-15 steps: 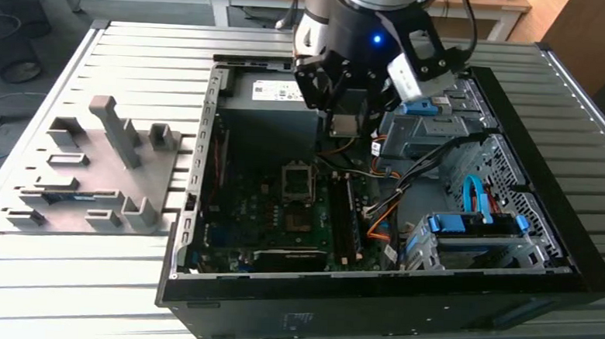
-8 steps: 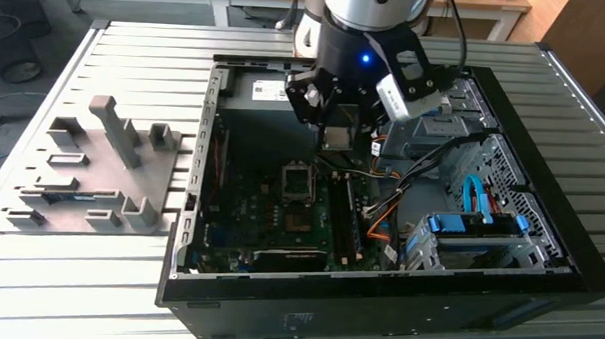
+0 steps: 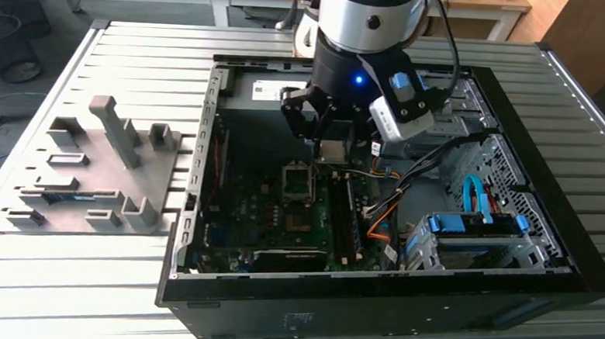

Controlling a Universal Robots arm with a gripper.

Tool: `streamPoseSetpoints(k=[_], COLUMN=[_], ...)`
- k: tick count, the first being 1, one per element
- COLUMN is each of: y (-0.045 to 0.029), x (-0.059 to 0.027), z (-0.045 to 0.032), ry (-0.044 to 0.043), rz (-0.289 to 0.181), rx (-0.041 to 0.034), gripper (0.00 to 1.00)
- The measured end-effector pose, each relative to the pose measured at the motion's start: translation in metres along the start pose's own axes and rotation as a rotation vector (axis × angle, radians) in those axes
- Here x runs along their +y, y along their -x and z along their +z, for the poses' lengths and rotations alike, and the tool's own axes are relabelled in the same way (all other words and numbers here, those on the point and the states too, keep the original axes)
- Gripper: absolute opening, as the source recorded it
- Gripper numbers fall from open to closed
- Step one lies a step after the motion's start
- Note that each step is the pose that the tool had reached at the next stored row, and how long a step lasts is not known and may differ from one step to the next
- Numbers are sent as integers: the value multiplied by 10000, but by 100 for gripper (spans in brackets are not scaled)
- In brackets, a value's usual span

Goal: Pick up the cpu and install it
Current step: 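Pick up the cpu and move it towards the insertion slot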

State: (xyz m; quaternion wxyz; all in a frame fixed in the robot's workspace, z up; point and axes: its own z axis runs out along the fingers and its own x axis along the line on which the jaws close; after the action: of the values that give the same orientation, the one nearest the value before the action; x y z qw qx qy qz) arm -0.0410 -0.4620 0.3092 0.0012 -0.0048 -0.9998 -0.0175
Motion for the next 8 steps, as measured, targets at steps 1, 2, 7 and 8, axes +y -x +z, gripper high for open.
streamPoseSetpoints(k=[1, 2, 7, 8], y=[0, 0, 0, 0], x=[-7, -13, -45, -50], z=[18, 35, 125, 144], ry=[1, 0, -1, 0], rz=[0, 1, 0, 0], rx=[0, 0, 1, 0], gripper=[47, 47, 47, 47])
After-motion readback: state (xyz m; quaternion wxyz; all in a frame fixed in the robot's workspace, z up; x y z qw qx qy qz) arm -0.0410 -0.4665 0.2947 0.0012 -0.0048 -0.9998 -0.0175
